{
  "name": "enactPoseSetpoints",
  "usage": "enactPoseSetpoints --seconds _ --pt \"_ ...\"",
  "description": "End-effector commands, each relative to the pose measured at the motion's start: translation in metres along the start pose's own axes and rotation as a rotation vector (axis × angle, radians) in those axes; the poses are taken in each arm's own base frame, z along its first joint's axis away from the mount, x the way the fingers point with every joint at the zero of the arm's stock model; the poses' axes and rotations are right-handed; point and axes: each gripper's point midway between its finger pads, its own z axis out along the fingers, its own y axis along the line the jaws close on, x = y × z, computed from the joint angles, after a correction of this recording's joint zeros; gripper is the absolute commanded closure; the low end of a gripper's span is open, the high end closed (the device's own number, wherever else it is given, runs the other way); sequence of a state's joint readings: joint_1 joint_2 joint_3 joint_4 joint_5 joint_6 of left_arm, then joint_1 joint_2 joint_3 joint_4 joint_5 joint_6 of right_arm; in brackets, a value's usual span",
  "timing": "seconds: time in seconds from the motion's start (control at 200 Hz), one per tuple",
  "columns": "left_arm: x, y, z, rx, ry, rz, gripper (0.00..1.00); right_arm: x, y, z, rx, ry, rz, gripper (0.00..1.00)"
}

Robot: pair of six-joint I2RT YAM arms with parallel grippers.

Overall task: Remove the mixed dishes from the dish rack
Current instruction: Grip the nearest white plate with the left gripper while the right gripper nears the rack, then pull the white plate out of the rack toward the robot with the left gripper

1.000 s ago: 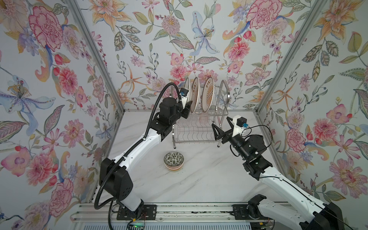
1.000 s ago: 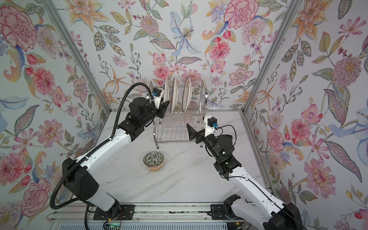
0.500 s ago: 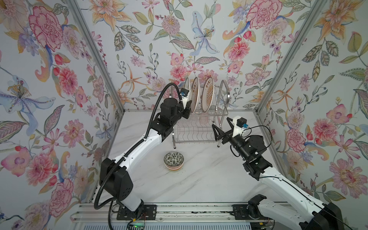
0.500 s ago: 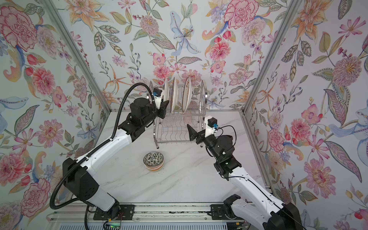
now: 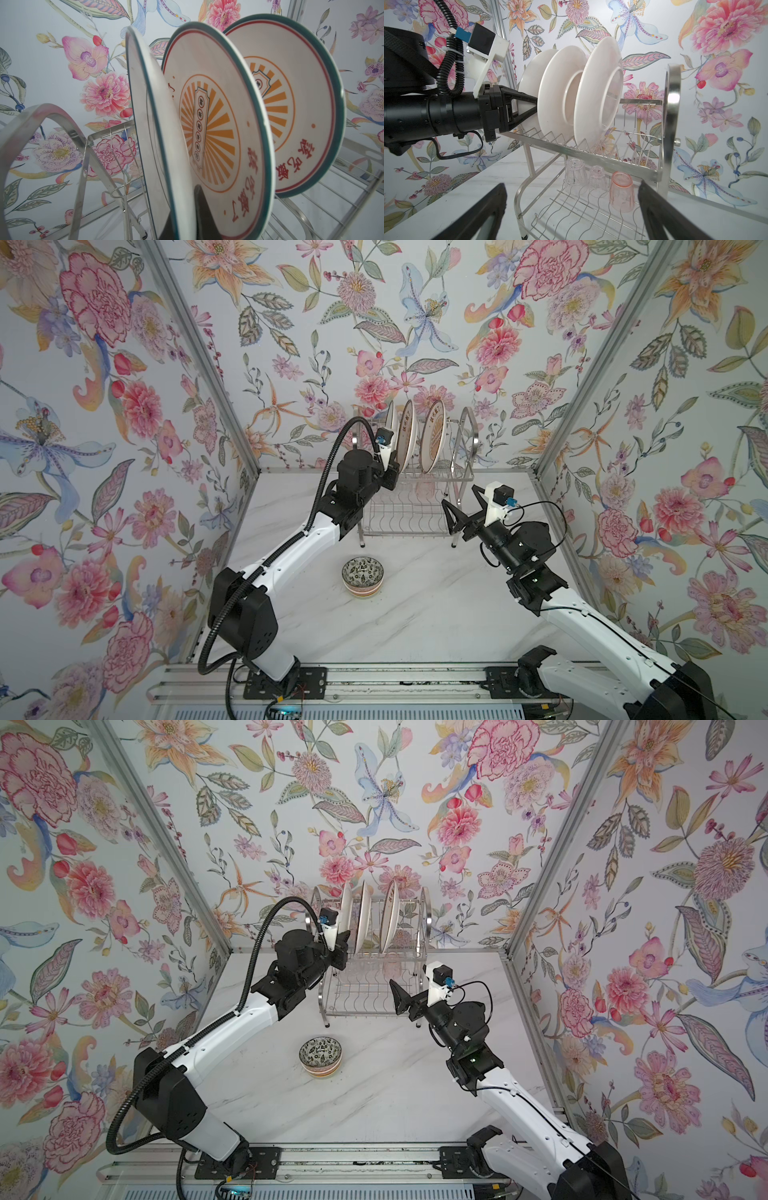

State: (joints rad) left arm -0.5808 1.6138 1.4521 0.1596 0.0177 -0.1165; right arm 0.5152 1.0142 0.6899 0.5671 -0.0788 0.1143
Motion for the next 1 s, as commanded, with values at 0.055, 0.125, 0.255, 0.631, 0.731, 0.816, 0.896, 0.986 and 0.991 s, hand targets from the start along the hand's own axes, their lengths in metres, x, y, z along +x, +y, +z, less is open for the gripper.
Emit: enactPoseSetpoints --seconds 0.055,0.125,0.255,0.631,0.731,0.816,0.896,0.986,0.991 --pt "-0.017 0.002 -0.004 -0.013 -0.057 0.004 1.0 -0.01 0.002 0.004 -0.022 -0.032 0.01 0.01" --pt "-0.02 0.003 -0.002 -0.016 -0.065 0.005 1.0 -0.011 0.003 0.005 -0.025 -0.032 0.01 0.01" --pt "-0.027 0.002 0.0 -0.014 -0.082 0.005 1.0 -0.012 0.003 0.006 -0.027 -0.038 0.011 0.01" --pt "-0.063 0.003 -0.012 -0.005 -0.189 -0.009 1.0 -0.012 0.003 0.007 -0.028 -0.043 0.012 0.01" --pt "-0.072 0.004 -0.018 -0.006 -0.218 -0.011 1.0 -0.012 0.004 0.008 -0.035 -0.044 0.015 0.01" --pt "-0.079 0.004 -0.023 -0.001 -0.244 -0.011 1.0 -0.013 0.005 0.008 -0.038 -0.05 0.019 0.01" --pt "-0.083 0.003 -0.024 0.002 -0.259 -0.012 1.0 -0.013 0.004 0.008 -0.037 -0.052 0.021 0.01" --pt "-0.104 0.006 -0.04 -0.002 -0.311 -0.014 1.0 -0.012 0.004 0.009 -0.039 -0.053 0.025 0.01" --pt "-0.105 0.006 -0.04 -0.001 -0.314 -0.014 1.0 -0.012 0.005 0.009 -0.04 -0.054 0.026 0.01"
